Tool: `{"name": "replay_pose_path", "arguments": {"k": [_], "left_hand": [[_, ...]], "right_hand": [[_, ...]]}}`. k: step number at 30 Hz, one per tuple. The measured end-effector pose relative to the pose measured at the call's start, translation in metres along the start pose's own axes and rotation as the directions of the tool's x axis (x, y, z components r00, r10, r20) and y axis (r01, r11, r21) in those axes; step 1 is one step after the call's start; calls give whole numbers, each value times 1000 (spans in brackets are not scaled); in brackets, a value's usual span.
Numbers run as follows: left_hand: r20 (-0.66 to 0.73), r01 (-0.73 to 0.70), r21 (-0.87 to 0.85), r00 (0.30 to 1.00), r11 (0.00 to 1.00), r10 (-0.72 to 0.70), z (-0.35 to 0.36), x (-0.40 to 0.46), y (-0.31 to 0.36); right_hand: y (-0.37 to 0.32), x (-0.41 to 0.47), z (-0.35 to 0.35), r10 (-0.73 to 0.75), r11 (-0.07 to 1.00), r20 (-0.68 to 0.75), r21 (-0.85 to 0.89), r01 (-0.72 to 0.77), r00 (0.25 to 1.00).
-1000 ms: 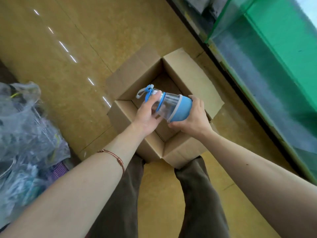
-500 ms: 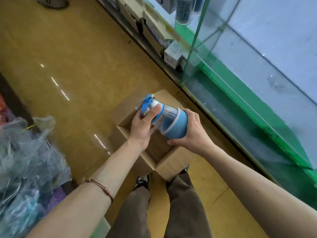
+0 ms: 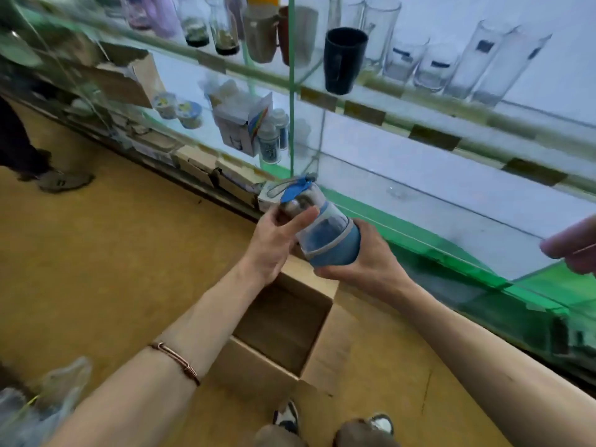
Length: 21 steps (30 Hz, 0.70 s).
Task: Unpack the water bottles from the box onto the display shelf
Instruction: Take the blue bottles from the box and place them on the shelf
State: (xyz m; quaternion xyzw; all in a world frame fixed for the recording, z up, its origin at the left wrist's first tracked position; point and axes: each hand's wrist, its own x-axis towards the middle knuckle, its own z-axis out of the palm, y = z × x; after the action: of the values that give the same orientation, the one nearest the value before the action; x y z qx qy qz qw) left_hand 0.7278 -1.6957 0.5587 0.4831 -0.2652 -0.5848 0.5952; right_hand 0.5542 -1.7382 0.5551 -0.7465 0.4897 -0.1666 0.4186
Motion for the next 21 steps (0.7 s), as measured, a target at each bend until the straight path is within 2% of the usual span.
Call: {"name": "replay_pose_path", "arguments": {"k": [6, 12, 21], "left_hand": [[134, -51, 91, 990, 995, 39, 76, -9, 22], [270, -91, 151, 962, 984, 47, 194, -29, 15], [435, -130, 107, 898, 986, 71, 380, -94, -22]], "right_hand": [[-5, -49, -73, -9, 1000, -157, 5, 10, 987], [17, -131, -163, 43, 999, -333, 44, -30, 942], [69, -268, -298, 115, 991, -468, 114, -69, 876]]}}
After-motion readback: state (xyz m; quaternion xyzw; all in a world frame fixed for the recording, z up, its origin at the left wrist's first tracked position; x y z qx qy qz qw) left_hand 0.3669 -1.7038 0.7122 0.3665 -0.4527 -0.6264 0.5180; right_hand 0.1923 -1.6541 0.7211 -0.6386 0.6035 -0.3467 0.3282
